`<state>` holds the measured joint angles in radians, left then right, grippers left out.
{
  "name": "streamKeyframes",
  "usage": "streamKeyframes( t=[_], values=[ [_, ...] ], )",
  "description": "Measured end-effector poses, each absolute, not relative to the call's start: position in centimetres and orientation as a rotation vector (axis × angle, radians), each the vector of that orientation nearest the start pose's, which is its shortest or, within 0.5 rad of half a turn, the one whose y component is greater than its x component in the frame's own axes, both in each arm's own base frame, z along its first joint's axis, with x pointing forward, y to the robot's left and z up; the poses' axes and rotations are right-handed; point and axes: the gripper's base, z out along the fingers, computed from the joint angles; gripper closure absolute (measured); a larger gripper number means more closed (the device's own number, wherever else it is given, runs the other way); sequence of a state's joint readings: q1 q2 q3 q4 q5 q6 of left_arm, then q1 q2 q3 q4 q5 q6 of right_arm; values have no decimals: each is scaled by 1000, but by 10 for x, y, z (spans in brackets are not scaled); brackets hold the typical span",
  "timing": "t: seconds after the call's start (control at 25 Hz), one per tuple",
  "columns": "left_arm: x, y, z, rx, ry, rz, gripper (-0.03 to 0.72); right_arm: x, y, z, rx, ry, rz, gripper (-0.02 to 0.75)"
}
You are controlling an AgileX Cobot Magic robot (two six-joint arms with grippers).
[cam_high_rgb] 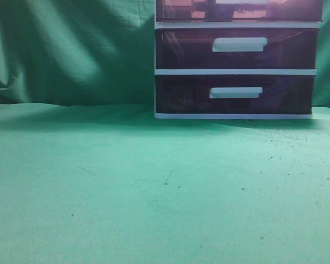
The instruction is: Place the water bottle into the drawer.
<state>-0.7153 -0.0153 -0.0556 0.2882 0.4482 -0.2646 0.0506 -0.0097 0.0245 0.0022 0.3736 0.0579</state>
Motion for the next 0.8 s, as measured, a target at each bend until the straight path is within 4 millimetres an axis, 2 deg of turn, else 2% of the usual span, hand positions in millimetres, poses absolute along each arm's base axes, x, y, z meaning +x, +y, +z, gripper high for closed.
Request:
streamKeyframes(
  t=[0.6,0.8],
  values=[
    [44,-23,194,564,1773,-386,688,53,3,172,8,1874,77,738],
    [47,-17,194,454,1794,-287,688,53,3,172,8,1874,77,738]
  ],
)
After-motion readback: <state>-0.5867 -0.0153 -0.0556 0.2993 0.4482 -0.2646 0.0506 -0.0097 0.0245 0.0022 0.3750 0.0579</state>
